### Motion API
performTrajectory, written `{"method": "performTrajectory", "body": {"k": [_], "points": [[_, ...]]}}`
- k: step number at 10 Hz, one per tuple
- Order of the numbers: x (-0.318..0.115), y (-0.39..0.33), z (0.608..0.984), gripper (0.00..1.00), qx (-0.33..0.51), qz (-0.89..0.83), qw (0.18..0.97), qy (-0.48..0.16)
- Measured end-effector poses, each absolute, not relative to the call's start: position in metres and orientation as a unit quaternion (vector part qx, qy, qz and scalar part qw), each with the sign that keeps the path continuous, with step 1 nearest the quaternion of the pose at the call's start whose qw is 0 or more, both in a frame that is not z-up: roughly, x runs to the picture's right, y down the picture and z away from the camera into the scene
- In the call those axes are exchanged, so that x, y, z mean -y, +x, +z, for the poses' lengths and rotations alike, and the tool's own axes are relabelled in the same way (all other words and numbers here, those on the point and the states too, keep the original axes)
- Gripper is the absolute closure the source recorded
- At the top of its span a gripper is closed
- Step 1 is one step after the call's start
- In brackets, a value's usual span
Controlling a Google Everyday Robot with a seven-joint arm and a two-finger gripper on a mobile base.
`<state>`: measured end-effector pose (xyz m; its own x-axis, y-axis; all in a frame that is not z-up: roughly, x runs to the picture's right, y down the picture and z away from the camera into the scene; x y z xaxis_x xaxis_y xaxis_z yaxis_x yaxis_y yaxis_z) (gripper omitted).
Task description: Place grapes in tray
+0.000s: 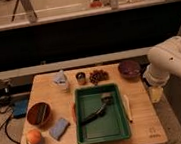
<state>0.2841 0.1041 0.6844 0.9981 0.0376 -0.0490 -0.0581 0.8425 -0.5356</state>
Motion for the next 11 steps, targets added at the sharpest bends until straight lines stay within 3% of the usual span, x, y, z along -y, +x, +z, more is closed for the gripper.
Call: {"method": "performTrajectory", "body": {"k": [11], "points": [[-0.037, 0.238, 0.698, 0.2, 0.049, 0.044, 0.964, -0.259]]}}
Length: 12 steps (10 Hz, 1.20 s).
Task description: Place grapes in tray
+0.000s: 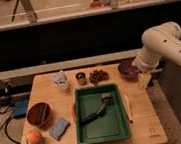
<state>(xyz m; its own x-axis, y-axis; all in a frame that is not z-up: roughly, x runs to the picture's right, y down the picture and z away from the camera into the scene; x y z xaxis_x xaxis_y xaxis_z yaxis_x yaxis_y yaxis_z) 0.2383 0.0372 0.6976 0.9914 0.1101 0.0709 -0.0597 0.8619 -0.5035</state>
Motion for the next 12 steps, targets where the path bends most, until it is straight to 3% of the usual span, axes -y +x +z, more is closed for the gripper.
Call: {"method": "performTrajectory", "body": {"k": [12], "points": [[0.008, 0.178, 0.731, 0.2, 0.093, 0.021, 0.963, -0.254]]}}
